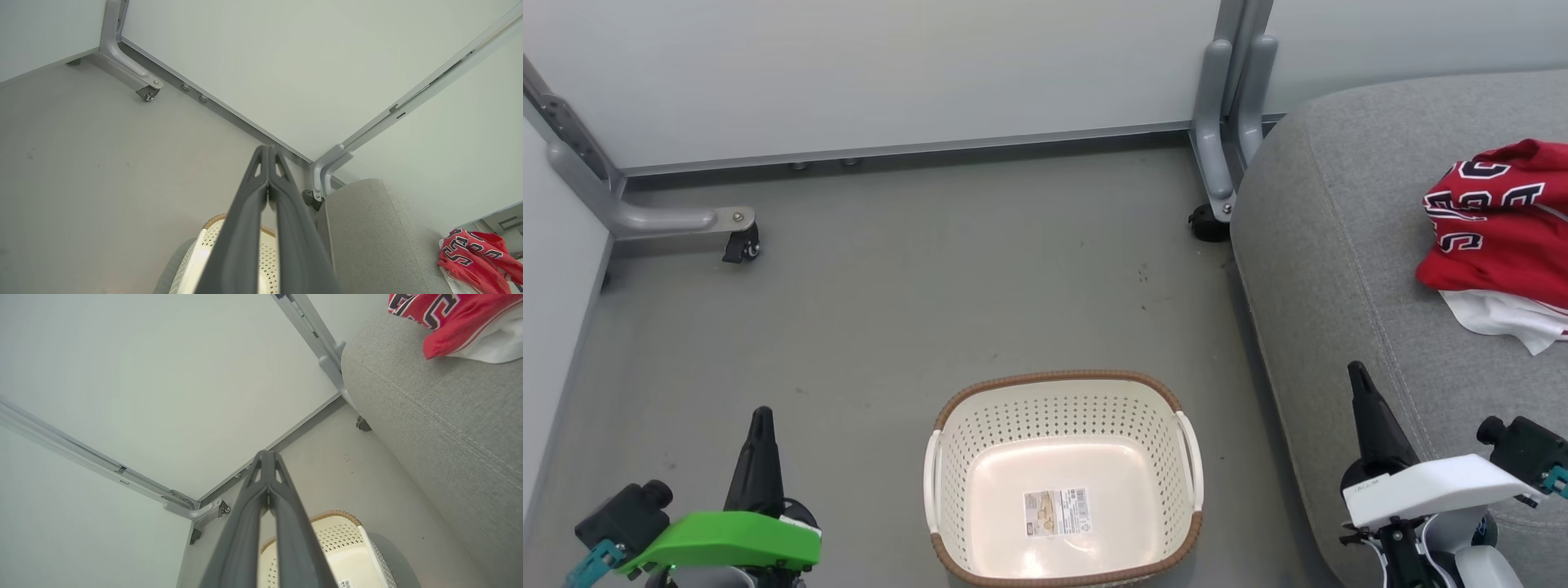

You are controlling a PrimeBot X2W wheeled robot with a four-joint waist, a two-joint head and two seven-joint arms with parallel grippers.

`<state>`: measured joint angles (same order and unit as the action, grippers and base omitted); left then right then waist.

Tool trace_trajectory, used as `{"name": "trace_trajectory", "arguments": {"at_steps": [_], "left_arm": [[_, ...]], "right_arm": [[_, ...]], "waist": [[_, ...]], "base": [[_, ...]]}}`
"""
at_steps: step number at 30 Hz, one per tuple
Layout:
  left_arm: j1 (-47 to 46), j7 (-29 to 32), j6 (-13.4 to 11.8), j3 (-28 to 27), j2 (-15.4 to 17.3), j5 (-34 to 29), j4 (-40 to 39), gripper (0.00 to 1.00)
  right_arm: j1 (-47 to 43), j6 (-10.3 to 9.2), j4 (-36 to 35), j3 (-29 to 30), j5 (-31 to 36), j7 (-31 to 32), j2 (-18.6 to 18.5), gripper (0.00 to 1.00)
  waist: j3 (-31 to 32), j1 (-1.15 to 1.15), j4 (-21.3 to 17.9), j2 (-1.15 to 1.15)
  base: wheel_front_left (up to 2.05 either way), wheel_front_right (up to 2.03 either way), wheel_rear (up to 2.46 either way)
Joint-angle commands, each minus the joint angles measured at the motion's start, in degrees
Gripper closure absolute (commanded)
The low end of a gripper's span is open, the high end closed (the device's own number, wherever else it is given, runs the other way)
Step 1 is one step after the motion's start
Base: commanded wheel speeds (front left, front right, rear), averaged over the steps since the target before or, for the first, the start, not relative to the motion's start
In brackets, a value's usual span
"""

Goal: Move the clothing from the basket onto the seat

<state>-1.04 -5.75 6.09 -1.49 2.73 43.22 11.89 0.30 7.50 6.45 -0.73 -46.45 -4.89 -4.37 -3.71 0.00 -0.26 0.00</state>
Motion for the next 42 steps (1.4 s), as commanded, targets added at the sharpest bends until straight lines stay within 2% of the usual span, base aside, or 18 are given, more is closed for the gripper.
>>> {"name": "trace_trajectory", "arguments": {"at_steps": [1,20,42], "left_arm": [[-1.8,0.4,0.4,-0.3,0.2,2.1,-0.4,1.00],[-2.9,3.8,0.7,-1.8,0.2,15.7,0.3,1.00],[-4.0,7.2,1.0,-3.2,0.2,28.6,1.0,1.00]], "right_arm": [[1.3,0.01,-0.3,0.3,-2.0,0.3,-0.4,1.00],[2.8,0.01,1.9,1.2,-15.6,2.7,-0.7,1.00],[4.0,0.01,4.0,2.5,-28.3,5.2,-0.7,1.00]], "waist": [[0.1,0.00,0.0,0.00],[0.8,0.00,0.1,0.00],[1.7,0.00,0.1,0.00]], "base": [[0.00,0.00,0.00],[0.00,0.00,0.00],[0.00,0.00,0.00]]}}
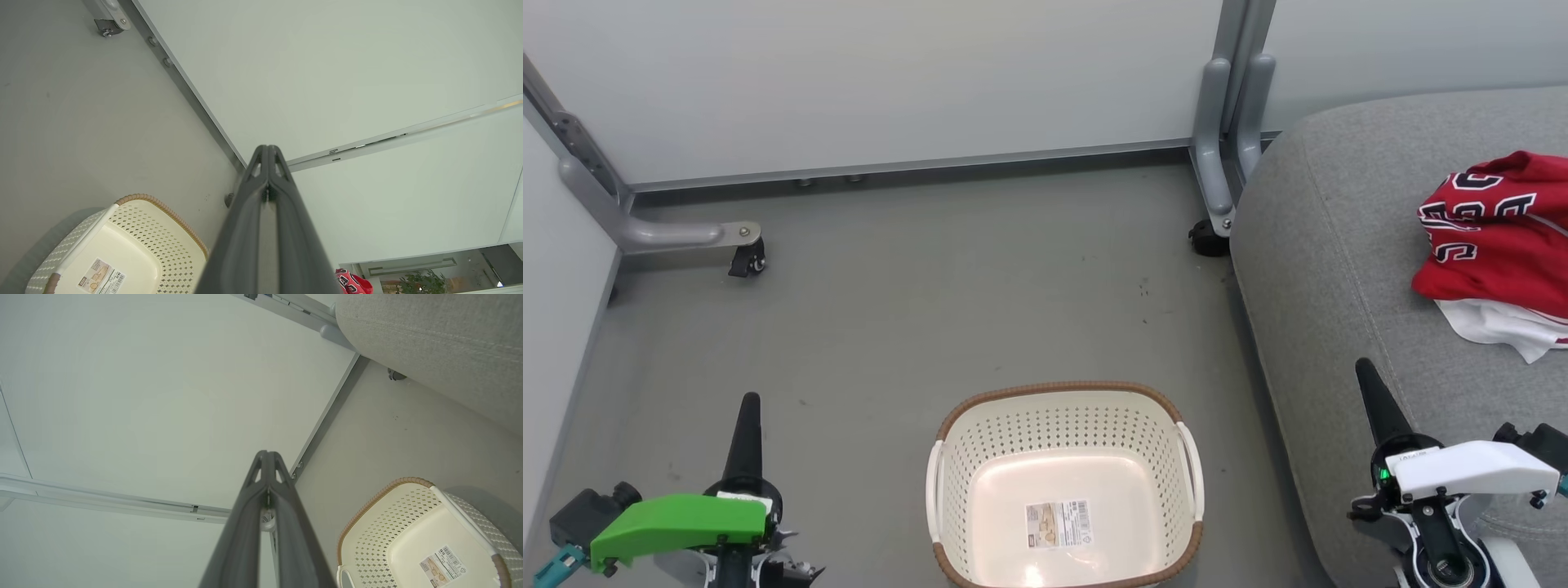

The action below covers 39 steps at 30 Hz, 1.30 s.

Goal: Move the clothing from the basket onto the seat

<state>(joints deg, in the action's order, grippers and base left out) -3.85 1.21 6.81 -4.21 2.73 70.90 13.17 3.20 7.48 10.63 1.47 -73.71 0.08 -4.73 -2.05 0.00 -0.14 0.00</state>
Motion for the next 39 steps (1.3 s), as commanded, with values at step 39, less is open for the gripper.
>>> {"name": "trace_trajectory", "arguments": {"at_steps": [39], "left_arm": [[-2.7,4.9,0.7,-2.3,0.3,18.9,0.8,1.00]], "right_arm": [[3.0,0.02,2.9,2.5,-18.3,4.1,0.0,1.00]], "waist": [[1.6,0.00,0.1,0.00]], "base": [[0.00,0.00,0.00]]}}
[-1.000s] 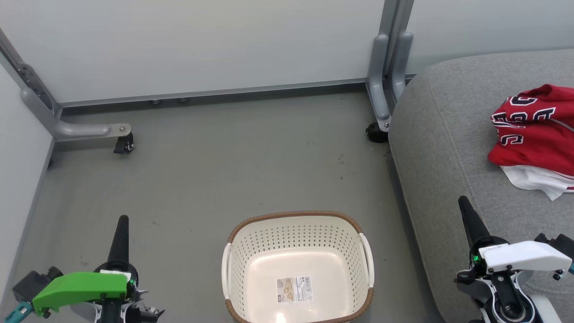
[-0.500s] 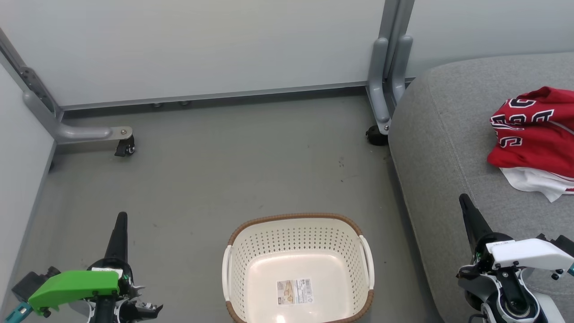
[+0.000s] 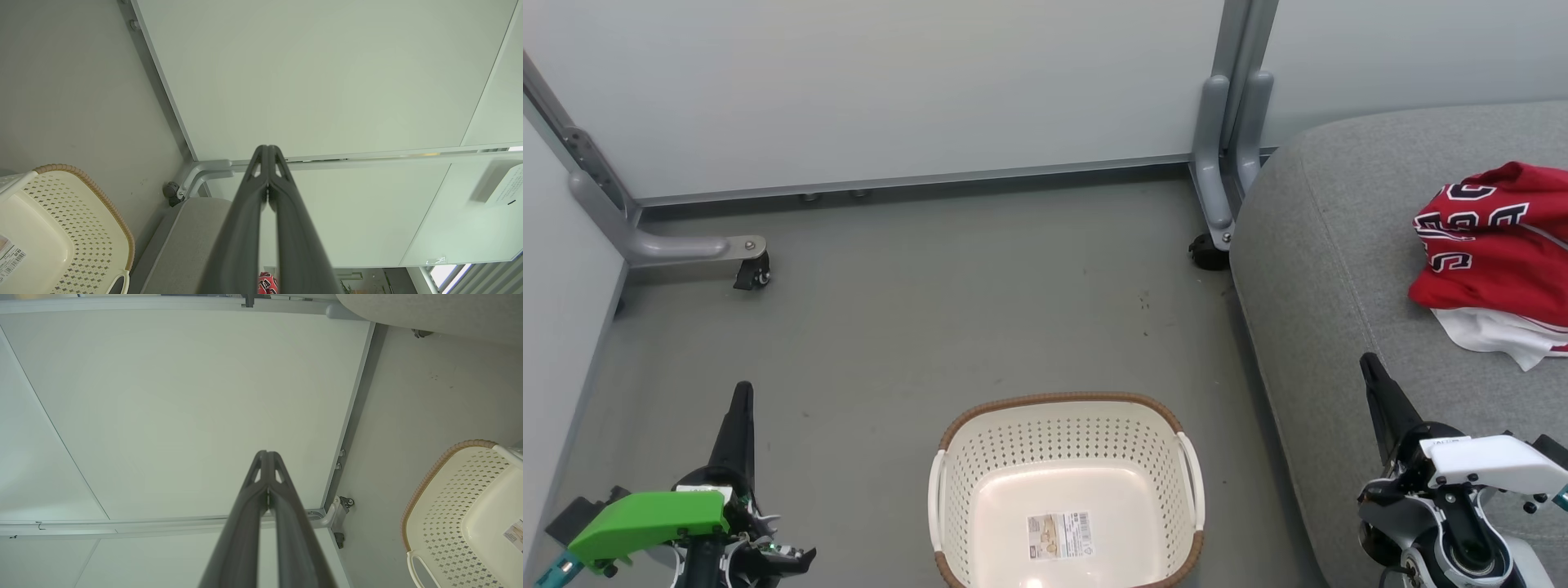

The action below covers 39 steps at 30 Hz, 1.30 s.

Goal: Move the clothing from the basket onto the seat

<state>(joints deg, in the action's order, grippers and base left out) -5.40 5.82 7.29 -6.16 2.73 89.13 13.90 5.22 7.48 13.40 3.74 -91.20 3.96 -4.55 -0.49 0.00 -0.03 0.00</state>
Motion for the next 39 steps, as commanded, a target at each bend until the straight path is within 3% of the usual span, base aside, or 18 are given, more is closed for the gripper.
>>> {"name": "trace_trajectory", "arguments": {"at_steps": [1,7,39], "left_arm": [[-1.2,0.3,0.3,-0.4,0.3,1.1,0.1,1.00],[-1.3,1.0,0.4,-0.6,0.3,3.5,0.2,1.00],[-1.1,0.9,0.3,-0.5,0.3,3.4,0.2,1.00]], "right_arm": [[0.9,0.02,0.2,0.2,-1.1,0.3,-0.1,1.00],[1.1,0.02,0.6,0.5,-3.4,0.9,-0.1,1.00],[1.0,0.02,0.7,1.3,-2.4,1.4,0.6,1.00]], "waist": [[0.1,0.00,0.0,0.00],[0.3,0.00,0.0,0.00],[0.3,0.00,0.0,0.00]], "base": [[0.00,0.00,0.00],[0.00,0.00,0.00],[0.00,0.00,0.00]]}}
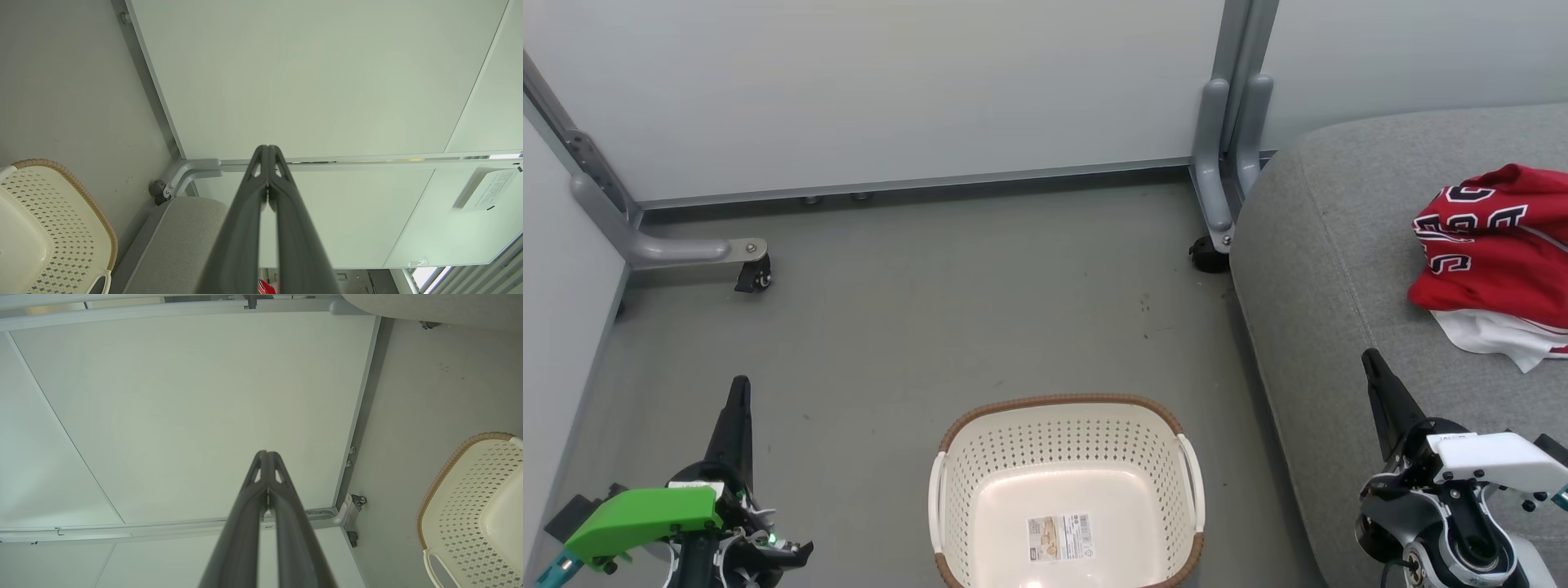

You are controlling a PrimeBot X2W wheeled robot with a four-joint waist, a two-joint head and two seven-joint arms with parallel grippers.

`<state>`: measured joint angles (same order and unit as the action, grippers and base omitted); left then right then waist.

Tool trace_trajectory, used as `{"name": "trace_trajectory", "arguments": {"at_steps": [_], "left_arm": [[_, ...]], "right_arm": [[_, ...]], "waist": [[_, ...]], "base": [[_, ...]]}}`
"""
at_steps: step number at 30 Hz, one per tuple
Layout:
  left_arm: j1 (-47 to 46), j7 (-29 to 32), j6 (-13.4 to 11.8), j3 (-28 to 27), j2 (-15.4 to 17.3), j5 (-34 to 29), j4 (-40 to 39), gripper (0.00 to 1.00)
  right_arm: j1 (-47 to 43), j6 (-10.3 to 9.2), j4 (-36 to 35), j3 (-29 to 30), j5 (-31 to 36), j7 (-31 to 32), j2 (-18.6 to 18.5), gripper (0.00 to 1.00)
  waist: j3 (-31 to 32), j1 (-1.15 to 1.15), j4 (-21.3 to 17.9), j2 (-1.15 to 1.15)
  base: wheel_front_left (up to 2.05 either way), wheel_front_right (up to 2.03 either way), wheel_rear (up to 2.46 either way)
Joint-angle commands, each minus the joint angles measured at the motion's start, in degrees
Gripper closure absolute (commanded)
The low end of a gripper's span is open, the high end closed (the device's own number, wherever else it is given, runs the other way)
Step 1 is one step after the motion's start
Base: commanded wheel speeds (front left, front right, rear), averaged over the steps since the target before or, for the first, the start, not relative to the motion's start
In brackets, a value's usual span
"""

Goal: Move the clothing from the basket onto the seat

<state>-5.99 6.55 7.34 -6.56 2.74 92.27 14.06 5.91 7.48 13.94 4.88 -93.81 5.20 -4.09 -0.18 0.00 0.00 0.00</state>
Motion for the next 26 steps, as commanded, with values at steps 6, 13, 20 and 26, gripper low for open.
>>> {"name": "trace_trajectory", "arguments": {"at_steps": [6,13,20,26], "left_arm": [[-0.5,0.2,0.3,-0.1,0.3,0.2,0.1,1.00],[-0.5,0.2,0.3,-0.1,0.3,0.2,0.1,1.00],[-0.5,0.2,0.3,-0.1,0.3,0.2,0.1,1.00],[-0.5,0.2,0.3,-0.1,0.3,0.2,0.1,1.00]], "right_arm": [[0.4,0.02,0.1,0.3,0.3,0.3,0.2,1.00],[0.4,0.02,0.2,0.4,0.4,0.4,0.3,1.00],[0.4,0.02,0.2,0.5,0.5,0.5,0.4,1.00],[0.4,0.02,0.2,0.6,0.6,0.6,0.4,1.00]], "waist": [[0.0,0.00,0.0,0.00],[0.0,0.00,0.0,0.00],[0.0,0.00,0.0,0.00],[0.0,0.00,0.0,0.00]], "base": [[0.00,0.00,0.00],[0.00,0.00,0.00],[0.00,0.00,0.00],[0.00,0.00,0.00]]}}
